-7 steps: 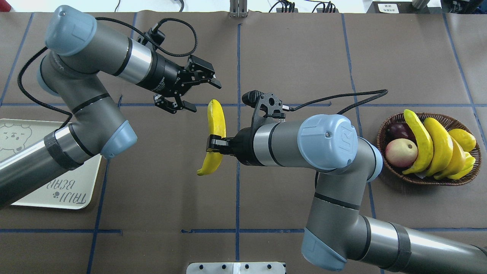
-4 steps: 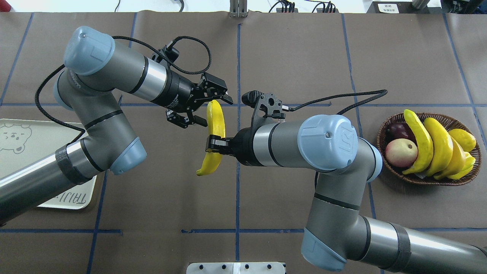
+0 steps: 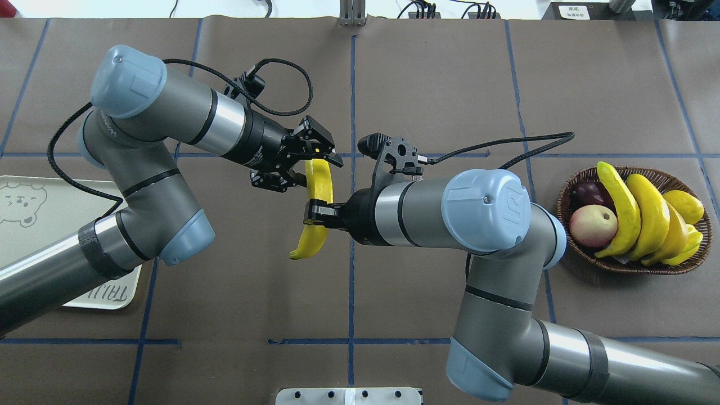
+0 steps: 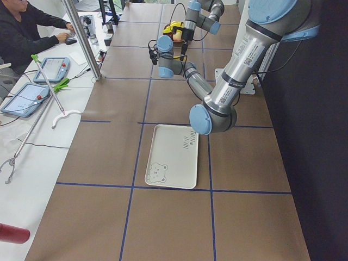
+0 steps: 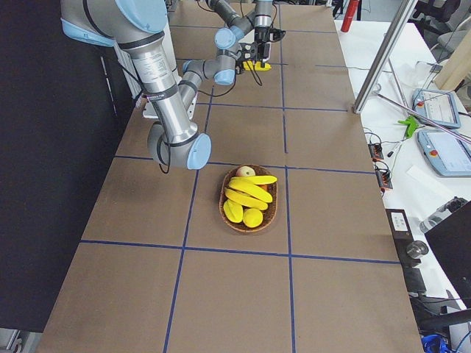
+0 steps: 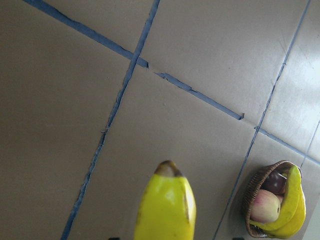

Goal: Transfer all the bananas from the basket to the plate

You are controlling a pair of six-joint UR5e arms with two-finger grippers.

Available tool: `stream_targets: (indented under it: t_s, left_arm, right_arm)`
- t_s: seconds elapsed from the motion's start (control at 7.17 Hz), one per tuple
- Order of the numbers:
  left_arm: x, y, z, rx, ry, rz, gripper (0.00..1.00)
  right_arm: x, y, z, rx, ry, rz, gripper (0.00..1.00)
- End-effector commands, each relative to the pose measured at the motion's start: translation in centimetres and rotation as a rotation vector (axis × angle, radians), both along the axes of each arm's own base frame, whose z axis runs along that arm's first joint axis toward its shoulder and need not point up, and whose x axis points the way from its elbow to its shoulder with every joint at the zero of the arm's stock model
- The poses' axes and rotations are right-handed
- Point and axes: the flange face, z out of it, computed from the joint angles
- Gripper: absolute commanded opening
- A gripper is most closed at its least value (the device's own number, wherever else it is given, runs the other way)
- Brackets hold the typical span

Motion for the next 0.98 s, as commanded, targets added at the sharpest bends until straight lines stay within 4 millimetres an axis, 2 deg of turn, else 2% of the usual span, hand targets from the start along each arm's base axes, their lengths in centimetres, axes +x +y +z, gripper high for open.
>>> stream_targets:
  t_s: [0.0, 0.14, 0.42, 0.56, 0.7, 0.84]
  left_arm:
    - [-0.1, 0.1, 0.4, -0.003, -0.003, -0.001, 0.0]
    - [-0.1, 0.0, 0.6, -0.005, -0.006, -0.001, 0.0]
    - [-0.2, -0.2, 1.2, -0.01, -0.015, -0.004, 0.0]
    - [-0.7, -0.9, 1.8, -0.01, -0.026, -0.017, 0.0]
    - [-3.3, -2.9, 3.6, -0.038, -0.054, -0.058, 0.0]
    - [-6.7, -4.2, 9.0, -0.039, -0.111, -0.074, 0.0]
  right_arm:
    - [0.2, 0.0, -0.2, -0.008, -0.008, 0.002, 0.69]
    - [0.2, 0.1, -0.2, -0.023, -0.012, 0.002, 1.0]
    - [0.3, 0.1, -0.3, -0.025, -0.016, 0.004, 1.0]
    - [1.1, 0.1, -0.6, -0.019, -0.025, 0.008, 1.0]
    - [2.6, 0.1, -1.3, -0.018, -0.028, 0.019, 1.0]
    - [4.4, -0.1, -1.3, -0.028, -0.002, 0.034, 1.0]
